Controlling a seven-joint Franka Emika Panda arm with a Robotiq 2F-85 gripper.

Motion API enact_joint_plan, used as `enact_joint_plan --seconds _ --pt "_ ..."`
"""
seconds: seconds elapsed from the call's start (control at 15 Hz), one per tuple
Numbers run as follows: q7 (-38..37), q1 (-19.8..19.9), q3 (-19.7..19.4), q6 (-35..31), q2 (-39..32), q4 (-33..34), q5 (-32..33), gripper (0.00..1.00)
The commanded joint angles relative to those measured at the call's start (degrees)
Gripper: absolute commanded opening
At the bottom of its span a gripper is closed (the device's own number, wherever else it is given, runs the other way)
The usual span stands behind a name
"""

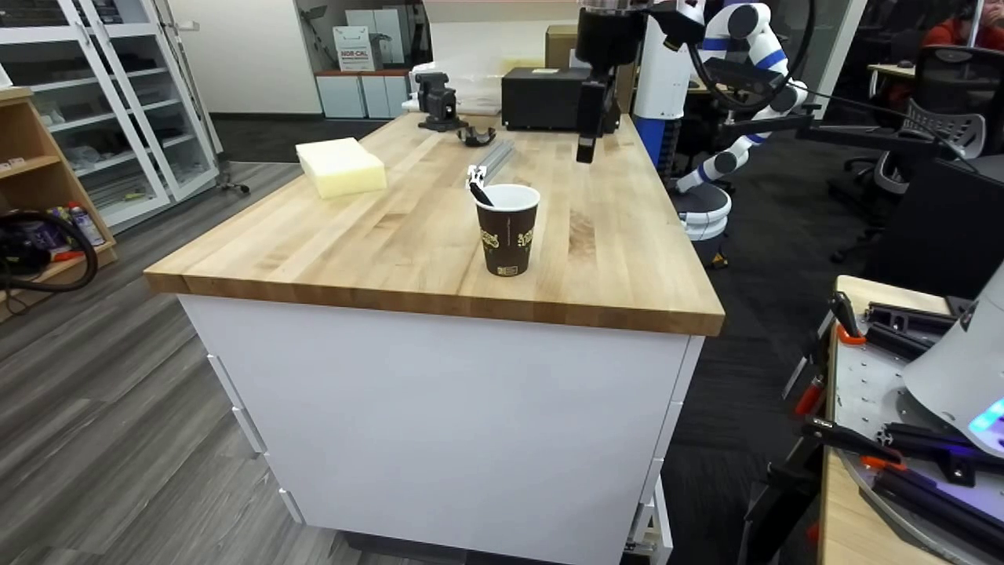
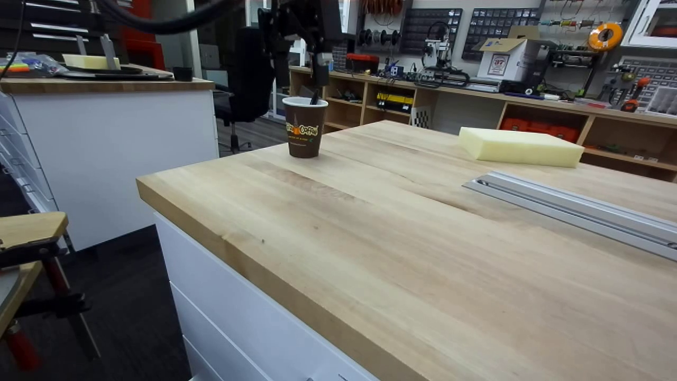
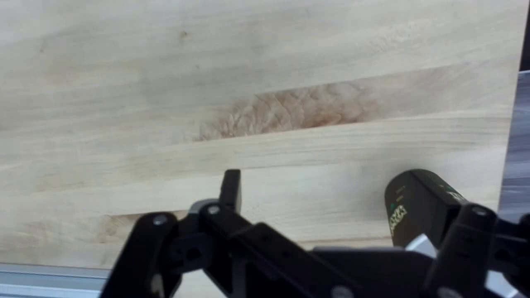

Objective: Remove the marker from the cup and place it on the table then put it back

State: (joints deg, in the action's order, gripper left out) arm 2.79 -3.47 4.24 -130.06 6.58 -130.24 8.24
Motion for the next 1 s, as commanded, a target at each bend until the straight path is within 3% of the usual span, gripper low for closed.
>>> enact_joint_plan --seconds 0.0,0.47,0.93 --pt "5.75 -2.30 0.78 -2.53 -6.11 6.04 -6.17 1.00" --pt "12.59 -4.75 4.86 -0.42 -12.75 13.97 -10.55 1.00" --pt "14.27 -5.54 6.97 -3.05 -14.94 15.69 -10.19 1.00"
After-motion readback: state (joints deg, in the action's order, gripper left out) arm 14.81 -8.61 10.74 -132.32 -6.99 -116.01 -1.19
